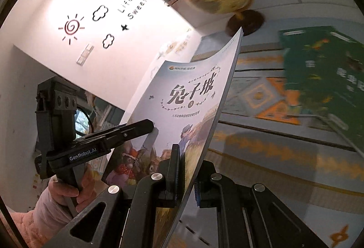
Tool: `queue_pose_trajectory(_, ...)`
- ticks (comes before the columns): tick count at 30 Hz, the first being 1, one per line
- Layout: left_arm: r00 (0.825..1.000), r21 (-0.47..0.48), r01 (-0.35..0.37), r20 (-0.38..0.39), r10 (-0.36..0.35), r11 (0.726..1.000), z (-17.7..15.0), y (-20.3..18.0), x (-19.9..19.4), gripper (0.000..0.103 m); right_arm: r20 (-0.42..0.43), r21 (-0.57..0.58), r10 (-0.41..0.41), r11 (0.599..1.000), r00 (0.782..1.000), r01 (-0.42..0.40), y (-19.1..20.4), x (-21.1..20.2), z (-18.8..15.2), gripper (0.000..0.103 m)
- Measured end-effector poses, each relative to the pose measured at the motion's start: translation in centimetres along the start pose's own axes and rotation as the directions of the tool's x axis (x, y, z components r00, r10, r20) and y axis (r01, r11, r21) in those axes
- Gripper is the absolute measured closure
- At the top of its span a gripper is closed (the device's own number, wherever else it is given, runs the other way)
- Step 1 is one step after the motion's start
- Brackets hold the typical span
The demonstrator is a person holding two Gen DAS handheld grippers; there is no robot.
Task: Organize books
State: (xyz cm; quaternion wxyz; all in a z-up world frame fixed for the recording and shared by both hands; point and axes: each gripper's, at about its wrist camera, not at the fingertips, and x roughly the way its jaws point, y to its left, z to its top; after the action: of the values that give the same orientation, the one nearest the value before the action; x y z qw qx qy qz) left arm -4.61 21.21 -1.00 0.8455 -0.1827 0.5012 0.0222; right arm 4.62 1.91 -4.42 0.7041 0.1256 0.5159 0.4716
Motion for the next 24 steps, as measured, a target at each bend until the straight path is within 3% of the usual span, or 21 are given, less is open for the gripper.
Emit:
queue_pose_trajectory(4,1.0,-0.045,-0.024,-0.002,0.024,0.999,-0.1,3.5,-0.5,0.082,-0.03,-0.02,-0.016,1.0,0.999,0.016,2.6,3.6,0.4,0.093)
queue_pose_trajectory(9,1.0,-0.127,0.003,-0.022,-0.006,0.992,-0.2,8.1,-0.1,0.082,-0.066,-0.006,-0.012,1.0,0.998,0.012,4.3,7.5,0.5,0.092)
queue_pose_trajectory(18,0.998,-0.181,-0.031,-0.058,0.021,0.983,-0.5,11.8,2.0,0.082,-0.101,0.02,-0.062,0.998,0.993,0.064,5.1,12.3,0.6,0.092)
queue_pose_trajectory(24,0.996,-0.204,-0.052,-0.077,0.037,0.978,-0.6,13.0,2.9,0.08,-0.102,0.037,-0.1,0.994,0.99,0.104,5.2,13.3,-0.1,0.092)
